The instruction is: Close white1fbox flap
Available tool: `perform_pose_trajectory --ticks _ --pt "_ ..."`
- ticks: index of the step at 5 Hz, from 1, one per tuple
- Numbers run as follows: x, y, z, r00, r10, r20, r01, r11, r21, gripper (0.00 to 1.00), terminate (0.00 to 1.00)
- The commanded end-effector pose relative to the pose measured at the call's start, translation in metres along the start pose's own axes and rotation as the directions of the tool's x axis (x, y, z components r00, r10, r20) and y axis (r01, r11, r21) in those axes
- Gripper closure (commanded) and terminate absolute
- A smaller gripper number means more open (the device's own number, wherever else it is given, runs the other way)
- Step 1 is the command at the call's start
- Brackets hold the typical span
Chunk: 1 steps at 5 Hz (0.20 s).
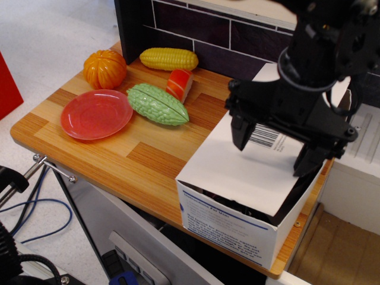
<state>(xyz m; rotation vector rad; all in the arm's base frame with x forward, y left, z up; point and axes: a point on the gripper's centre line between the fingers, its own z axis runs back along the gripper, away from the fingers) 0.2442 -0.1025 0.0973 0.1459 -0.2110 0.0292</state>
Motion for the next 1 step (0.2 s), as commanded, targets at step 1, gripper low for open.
perform_pose_trajectory --ticks 1 --pt "0.0009 0.0019 0.0021 1.0 -0.004 0.013 0.004 0.999 -0.042 0.0 1.0"
